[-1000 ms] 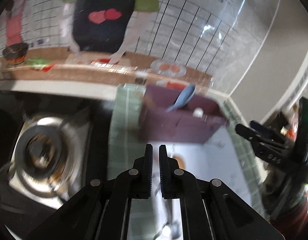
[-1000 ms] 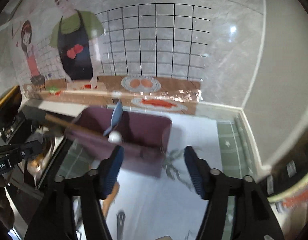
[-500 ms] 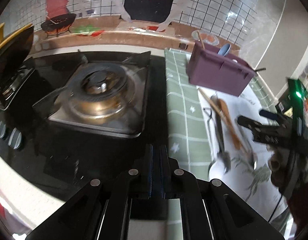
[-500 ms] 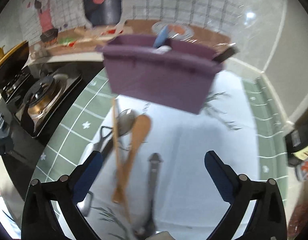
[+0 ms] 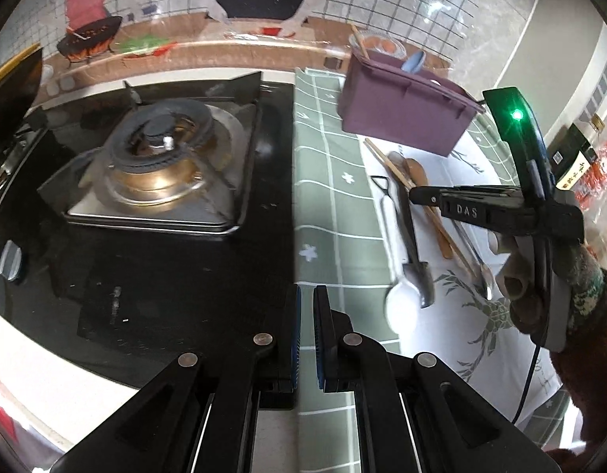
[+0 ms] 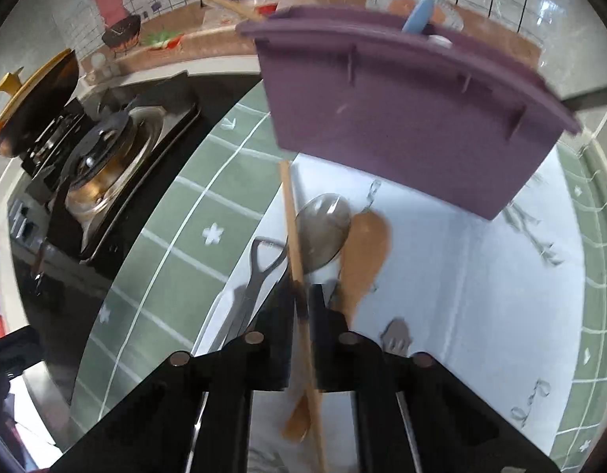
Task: Organize utensils
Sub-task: 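Grasp a wooden chopstick with the right tool, then lift the chopstick with the right tool while the left tool grasps the white plastic spoon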
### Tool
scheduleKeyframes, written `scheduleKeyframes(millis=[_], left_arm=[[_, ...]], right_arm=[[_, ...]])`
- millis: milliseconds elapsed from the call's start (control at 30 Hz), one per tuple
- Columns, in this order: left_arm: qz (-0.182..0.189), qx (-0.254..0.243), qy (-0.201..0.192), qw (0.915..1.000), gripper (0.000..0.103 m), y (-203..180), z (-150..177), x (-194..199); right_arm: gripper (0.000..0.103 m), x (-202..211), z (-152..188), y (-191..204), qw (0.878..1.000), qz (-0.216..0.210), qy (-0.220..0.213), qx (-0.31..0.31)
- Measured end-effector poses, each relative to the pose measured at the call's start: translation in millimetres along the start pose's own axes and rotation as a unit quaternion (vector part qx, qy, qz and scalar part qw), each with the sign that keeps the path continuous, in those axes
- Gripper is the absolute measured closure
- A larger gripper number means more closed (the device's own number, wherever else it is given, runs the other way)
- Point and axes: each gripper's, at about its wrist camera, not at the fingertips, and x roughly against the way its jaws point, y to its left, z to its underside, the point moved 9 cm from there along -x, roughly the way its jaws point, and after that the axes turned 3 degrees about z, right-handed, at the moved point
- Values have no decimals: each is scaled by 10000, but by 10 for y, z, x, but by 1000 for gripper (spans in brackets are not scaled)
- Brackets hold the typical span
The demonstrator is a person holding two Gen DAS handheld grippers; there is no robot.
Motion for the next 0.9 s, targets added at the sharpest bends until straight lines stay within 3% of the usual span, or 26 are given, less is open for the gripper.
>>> scheduleKeyframes(millis=[233, 500, 667, 900], left_arm=[[484, -180, 221, 9984, 96, -354, -34, -194], [998, -396, 1003, 9891, 96, -850, -183, -613], [723, -475, 1208, 9889, 96, -920, -403, -779], [-152, -819, 1468, 9856, 94, -770, -399, -1007]], right_arm=[[98, 404, 389, -467, 9979, 84, -71, -634], [98, 674, 913, -960, 9924, 552, -113, -1091], [98, 705, 1053, -1084, 9896, 485, -192, -1341], [95, 682, 1114, -1164, 9859, 462, -222, -1595]])
